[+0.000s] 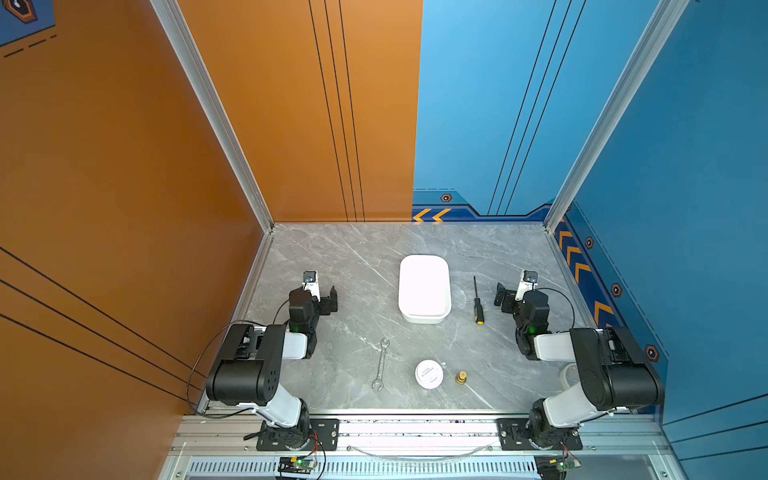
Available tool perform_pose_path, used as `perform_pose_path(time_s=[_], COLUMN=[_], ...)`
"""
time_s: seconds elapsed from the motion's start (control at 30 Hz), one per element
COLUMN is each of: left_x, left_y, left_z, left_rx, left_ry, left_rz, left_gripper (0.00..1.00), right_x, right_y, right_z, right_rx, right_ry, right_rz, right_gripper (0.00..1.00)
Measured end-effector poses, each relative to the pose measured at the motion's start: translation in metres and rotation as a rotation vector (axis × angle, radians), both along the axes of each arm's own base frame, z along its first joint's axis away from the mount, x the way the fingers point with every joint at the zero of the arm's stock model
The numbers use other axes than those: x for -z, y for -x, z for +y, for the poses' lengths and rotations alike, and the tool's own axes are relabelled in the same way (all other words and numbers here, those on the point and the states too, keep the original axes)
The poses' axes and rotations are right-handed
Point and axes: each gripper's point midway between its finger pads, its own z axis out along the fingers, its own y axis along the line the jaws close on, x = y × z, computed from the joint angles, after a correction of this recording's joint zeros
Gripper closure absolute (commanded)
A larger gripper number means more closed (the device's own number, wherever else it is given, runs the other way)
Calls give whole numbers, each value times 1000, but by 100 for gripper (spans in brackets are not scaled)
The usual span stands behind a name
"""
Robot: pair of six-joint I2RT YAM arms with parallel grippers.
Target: Put the screwdriver in the bin
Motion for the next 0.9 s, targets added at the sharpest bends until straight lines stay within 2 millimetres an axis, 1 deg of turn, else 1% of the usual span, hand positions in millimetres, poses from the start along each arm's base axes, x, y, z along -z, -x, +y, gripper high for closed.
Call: perform_pose_path(time_s=[0.23,0.33,0.43,0.57,0.67,0.73,0.8,0.83,0.9], left_x=[0,-8,-27,-63,-85,-90,-89,-87,-81], left_y=[2,5,5,1,-2,-2,-2,-2,-3], left_z=[0,0,-1,-8,-21,-30,-41,-48,-61], left_rx=[0,0,7,29,75,111,145,167,203], left_ry=[0,0,-3,7,68,126,187,226,293], left_rz=[9,6,-9,-47,-75,-77,-59,-42,-7], left_gripper=[2,2,2,2,2,2,2,2,2], right_x=[0,-5,-24,-69,-95,-103,-103,-99,-85], right_y=[0,3,6,-1,-7,-9,-9,-10,-10], right_z=[0,1,5,13,25,38,53,61,77], right_rx=[1,6,5,-11,-41,-78,-120,-142,-180], right_ry=[0,7,12,-6,-33,-58,-87,-105,-136], right_rz=[0,5,-1,-23,4,52,119,165,265], right_gripper=[0,0,0,0,0,0,0,1,1])
